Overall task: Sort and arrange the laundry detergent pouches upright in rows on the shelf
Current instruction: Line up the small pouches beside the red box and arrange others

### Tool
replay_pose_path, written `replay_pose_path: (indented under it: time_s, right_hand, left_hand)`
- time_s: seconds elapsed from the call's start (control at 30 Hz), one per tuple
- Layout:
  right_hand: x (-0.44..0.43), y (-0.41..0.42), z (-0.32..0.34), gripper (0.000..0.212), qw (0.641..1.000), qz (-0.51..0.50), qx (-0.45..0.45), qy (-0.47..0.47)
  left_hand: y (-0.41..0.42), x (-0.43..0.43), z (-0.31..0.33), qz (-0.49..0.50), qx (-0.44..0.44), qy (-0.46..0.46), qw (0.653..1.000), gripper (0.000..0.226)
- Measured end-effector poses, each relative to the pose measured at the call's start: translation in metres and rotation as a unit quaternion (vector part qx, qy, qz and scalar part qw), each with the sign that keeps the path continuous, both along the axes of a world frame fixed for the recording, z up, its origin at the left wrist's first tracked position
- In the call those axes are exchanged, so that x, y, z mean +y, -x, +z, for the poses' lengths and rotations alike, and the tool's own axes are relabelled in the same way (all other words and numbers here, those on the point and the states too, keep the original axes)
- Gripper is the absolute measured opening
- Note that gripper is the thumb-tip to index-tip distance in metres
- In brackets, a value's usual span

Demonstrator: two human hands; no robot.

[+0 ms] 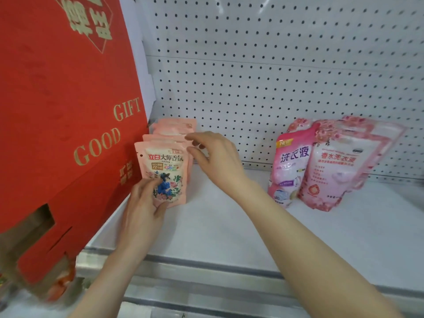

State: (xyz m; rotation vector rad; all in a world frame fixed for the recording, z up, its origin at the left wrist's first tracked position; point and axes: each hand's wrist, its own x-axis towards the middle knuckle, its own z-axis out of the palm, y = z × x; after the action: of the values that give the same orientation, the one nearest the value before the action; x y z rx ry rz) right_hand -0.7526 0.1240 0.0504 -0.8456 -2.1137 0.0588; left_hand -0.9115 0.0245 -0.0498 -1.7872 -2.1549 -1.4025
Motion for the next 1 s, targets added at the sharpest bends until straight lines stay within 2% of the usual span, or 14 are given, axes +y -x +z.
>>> replay_pose_path:
  time_s: [0.13, 0.23, 0.4, 0.53, 0.63, 0.73, 0.87, 1.0]
  right_hand:
    - [-0.026, -0.056, -0.016, 0.022, 0.994, -0.054, 0.072, -0.064]
    - [-0.043, -0.108, -0.033, 0.020, 0.984, -0.116, 0.108, -0.085]
    - [-0.050, -0.206, -0.040, 0.026, 0.960, -0.250, 0.106, -0.073]
    - [-0.030, -0.271, -0.008, 0.037, 0.935, -0.331, 0.103, -0.070]
    - [-0.005, -0.298, 0.018, 0.043, 0.933, -0.355, 0.050, -0.043]
    - [0.018, -0.305, 0.031, 0.038, 0.949, -0.316, -0.021, 0.003]
    - [0.032, -0.312, 0.037, 0.010, 0.952, -0.302, -0.012, 0.056]
    - [0.034, -0.334, 0.044, 0.016, 0.925, -0.380, -0.020, 0.006]
  left_hand:
    - [-0.019, -0.007, 0.004, -0.017, 0.014, -0.015, 1.000, 0.046]
    - [-0.043, -0.004, 0.009, -0.068, 0.019, -0.020, 0.997, 0.043]
    - [-0.099, 0.018, 0.020, -0.192, 0.004, -0.027, 0.981, 0.042]
    - [-0.146, 0.044, 0.037, -0.235, -0.011, -0.010, 0.972, 0.043]
    - [-0.179, 0.066, 0.052, -0.258, -0.040, 0.012, 0.965, 0.044]
    - [-0.208, 0.086, 0.062, -0.237, -0.117, 0.047, 0.963, 0.044]
    - [-0.226, 0.100, 0.058, -0.168, -0.169, 0.034, 0.971, 0.028]
    - [-0.223, 0.102, 0.056, -0.140, -0.206, -0.001, 0.969, 0.011]
